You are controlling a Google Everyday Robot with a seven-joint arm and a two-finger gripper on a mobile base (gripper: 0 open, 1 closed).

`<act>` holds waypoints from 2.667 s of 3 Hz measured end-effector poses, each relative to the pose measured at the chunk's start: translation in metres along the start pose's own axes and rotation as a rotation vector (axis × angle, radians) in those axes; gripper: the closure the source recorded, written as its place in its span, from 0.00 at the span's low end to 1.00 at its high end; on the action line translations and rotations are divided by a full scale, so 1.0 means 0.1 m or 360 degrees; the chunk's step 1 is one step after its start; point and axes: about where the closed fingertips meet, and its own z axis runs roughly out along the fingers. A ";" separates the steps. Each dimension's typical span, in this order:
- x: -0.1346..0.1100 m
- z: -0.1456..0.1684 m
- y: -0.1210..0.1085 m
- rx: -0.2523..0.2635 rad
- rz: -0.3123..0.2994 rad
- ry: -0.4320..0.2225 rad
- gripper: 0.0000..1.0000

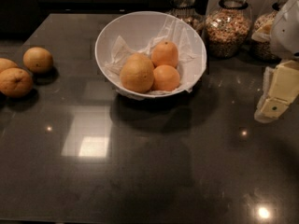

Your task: Pick orange from white bowl

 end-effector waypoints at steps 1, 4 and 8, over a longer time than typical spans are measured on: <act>-0.04 0.02 -0.01 0.0004 -0.0009 -0.0009 0.00; -1.00 0.47 -0.25 0.0109 -0.0326 -0.0264 0.00; -1.67 0.61 -0.37 0.0133 -0.0517 -0.0604 0.00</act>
Offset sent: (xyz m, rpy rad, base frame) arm 0.0496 0.0748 -0.0228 0.0508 -0.0576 0.1331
